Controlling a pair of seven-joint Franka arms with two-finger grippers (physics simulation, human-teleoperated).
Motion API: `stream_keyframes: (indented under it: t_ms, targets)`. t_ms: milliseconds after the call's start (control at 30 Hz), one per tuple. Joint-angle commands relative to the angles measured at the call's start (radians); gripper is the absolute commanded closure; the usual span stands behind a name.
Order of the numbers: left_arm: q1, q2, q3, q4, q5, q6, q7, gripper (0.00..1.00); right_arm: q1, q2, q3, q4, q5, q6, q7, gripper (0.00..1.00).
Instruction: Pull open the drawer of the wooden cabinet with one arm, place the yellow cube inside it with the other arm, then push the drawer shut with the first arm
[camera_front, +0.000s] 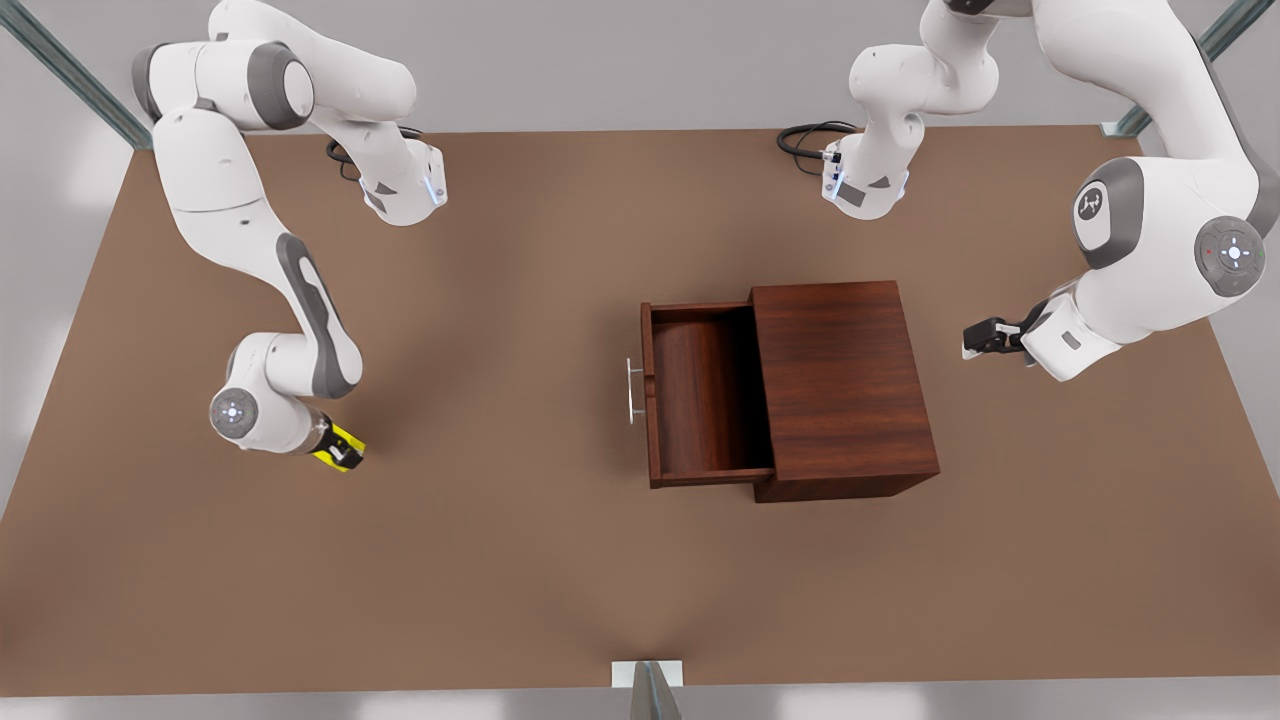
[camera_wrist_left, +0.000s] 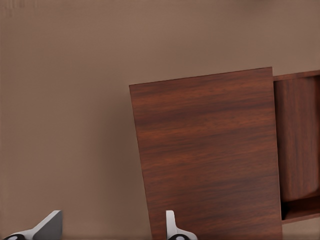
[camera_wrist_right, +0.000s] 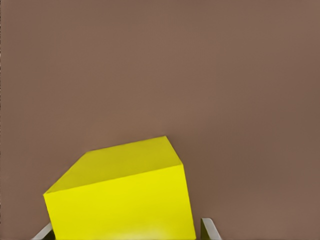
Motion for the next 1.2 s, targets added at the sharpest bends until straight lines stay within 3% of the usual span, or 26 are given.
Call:
stream_keyframes:
  t_ms: [0, 267, 467, 633, 900, 1067, 1167]
  targets:
    - [0.0, -0.001, 0.0, 0.0, 0.0, 0.0, 0.03, 0.0, -0.004, 0.001, 0.002, 0.003, -0.002, 0.02, 0.001, 0.0]
    - [0.0, -0.001, 0.0, -0.001, 0.001, -0.001, 0.03, 0.0, -0.033, 0.009, 0.019, 0.006, -0.006, 0.036, -0.016, 0.0]
    - [0.0, -0.001, 0.0, -0.001, 0.001, -0.004, 0.03, 0.0, -0.034, 0.015, 0.023, 0.009, -0.006, 0.061, -0.018, 0.07]
    - [0.0, -0.001, 0.0, -0.001, 0.001, -0.003, 0.03, 0.0, -0.041, 0.015, 0.029, 0.009, -0.006, 0.061, -0.019, 0.13]
    - [0.0, -0.001, 0.0, -0.001, 0.001, -0.003, 0.03, 0.0, -0.041, 0.013, 0.032, 0.009, -0.004, 0.058, -0.016, 0.33]
    - [0.0, -0.001, 0.0, 0.0, 0.001, 0.0, 0.03, 0.0, -0.041, -0.08, 0.054, 0.009, 0.004, -0.022, -0.015, 0.36]
    - [0.0, -0.001, 0.0, 0.0, 0.001, 0.0, 0.03, 0.0, -0.036, -0.157, 0.117, 0.046, 0.008, -0.135, 0.037, 0.35]
